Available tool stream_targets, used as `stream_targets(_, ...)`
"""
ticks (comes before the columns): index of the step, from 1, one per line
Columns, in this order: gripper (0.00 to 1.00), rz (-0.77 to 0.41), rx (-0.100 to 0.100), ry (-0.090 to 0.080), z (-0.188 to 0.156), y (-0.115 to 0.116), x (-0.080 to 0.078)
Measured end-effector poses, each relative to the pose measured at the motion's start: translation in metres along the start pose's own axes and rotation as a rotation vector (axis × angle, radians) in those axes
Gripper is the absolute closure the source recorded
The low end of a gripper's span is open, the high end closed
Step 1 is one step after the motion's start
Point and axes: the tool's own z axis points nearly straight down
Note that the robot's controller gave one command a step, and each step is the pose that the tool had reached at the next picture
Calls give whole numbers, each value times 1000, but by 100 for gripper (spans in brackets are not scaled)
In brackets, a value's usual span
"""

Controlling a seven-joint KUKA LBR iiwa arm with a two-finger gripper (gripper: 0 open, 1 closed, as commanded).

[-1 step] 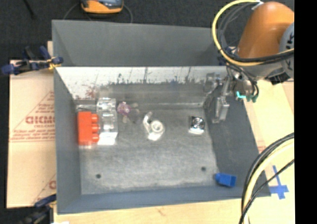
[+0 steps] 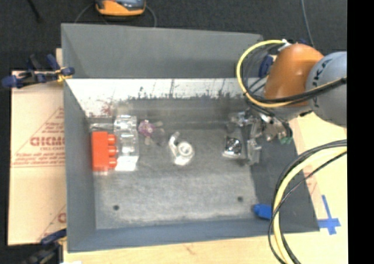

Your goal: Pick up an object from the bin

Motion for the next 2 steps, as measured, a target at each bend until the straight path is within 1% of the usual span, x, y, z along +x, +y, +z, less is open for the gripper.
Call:
stream_targets(1, 100, -1, 3, -5, -4, 0, -2)
stream_targets(2, 0, -2, 3, -5, -4, 0, -2)
